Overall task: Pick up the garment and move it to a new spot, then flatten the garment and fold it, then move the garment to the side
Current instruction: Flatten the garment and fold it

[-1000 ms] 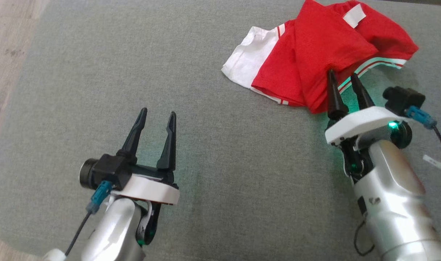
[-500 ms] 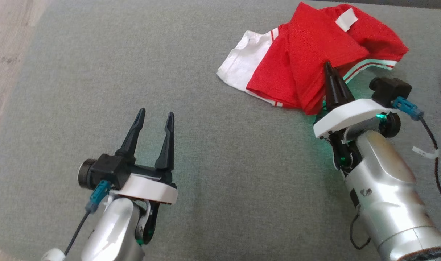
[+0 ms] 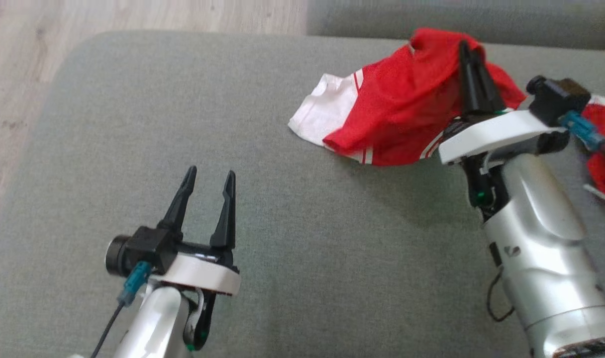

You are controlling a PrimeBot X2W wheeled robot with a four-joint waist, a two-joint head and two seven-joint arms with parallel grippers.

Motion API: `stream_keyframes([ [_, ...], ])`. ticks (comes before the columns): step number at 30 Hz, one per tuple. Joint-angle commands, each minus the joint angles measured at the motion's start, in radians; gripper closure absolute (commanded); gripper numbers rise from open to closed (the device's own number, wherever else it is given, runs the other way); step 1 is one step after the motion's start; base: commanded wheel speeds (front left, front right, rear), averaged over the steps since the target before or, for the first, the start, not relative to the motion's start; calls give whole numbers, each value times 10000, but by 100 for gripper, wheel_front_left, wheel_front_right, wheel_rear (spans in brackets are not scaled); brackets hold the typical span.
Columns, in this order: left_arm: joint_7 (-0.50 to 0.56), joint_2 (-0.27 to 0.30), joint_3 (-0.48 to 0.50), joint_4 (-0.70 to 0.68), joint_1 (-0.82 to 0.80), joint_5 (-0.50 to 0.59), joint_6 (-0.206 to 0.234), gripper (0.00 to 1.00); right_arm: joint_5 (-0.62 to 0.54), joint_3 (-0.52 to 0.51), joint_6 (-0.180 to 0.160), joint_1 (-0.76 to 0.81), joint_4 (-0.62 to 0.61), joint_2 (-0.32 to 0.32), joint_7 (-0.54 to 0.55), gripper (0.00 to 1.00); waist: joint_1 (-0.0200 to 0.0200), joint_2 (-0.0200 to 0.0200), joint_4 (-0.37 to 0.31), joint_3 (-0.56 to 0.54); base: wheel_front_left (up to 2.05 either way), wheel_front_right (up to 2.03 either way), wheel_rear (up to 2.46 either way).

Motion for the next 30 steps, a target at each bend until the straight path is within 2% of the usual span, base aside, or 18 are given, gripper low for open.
stream_keyframes([
  [1, -93, 35, 419, -286, -87, 65, -31, 0, -205, 98, -9, -428, -549, -57, -106, 100, 1, 0, 56, -317, 0, 0, 0],
  [9, -93, -72, 540, -389, 299, 20, 18, 0, -691, 602, -9, -1693, -1350, -666, 787, 100, 1, 0, 312, -978, 0, 0, 0],
  [14, -93, -136, 616, -486, 446, -32, 33, 0, -458, 1388, -9, -3209, -1329, -572, 1489, 100, 1, 0, 540, -1126, 0, 0, 0],
  [18, -93, -178, 710, -561, 528, -79, 55, 0, -229, 1791, -9, -4591, -1091, -487, 1375, 100, 1, 0, 712, -1159, 0, 0, 0],
  [22, -93, -196, 885, -647, 608, -75, 79, 0, 27, 1713, -9, -5521, -930, -509, 954, 100, 1, 0, 696, -1139, 0, 0, 0],
  [26, -93, -199, 1173, -751, 652, -38, 117, 0, 140, 1442, -9, -5436, -651, -981, 760, 100, 1, 0, 456, -1117, 0, 0, 0],
  [30, -93, -208, 1346, -878, 624, 36, 79, 0, 170, 1172, -9, -4402, -409, -1673, 892, 100, 1, 0, 115, -1040, 0, 0, 0],
])
